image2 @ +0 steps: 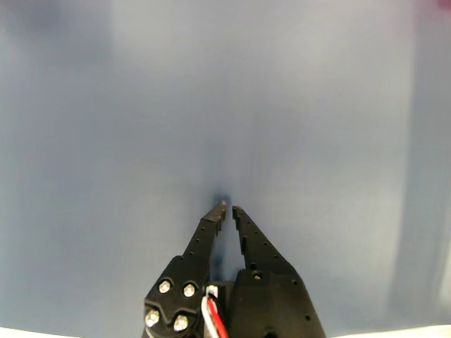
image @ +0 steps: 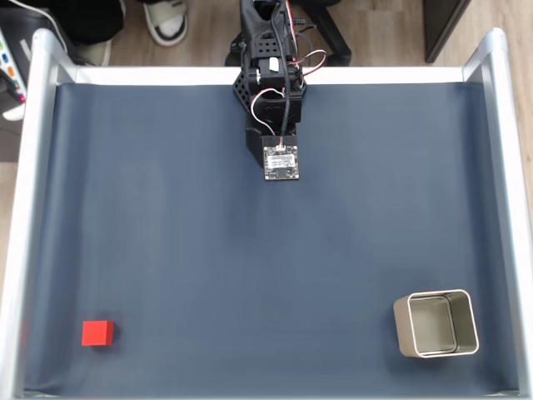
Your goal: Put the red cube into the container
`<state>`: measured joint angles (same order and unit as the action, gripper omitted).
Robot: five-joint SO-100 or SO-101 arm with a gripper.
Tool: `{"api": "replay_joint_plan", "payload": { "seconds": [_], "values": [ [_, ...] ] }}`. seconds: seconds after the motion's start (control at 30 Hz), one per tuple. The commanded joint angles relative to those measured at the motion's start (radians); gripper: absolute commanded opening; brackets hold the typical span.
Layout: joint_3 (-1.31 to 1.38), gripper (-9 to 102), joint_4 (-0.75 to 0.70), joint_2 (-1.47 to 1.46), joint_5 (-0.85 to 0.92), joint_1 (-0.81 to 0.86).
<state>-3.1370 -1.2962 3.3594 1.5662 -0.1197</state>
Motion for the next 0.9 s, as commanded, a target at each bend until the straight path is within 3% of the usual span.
{"api": "replay_joint_plan", "payload": {
  "seconds": [0.0, 0.87],
  "values": [
    [0.008, 1, -0.005, -0.005, -0.008, 0.009],
    [0.008, 0, 0.006, -0.005, -0.031, -0.008]
  ]
}}
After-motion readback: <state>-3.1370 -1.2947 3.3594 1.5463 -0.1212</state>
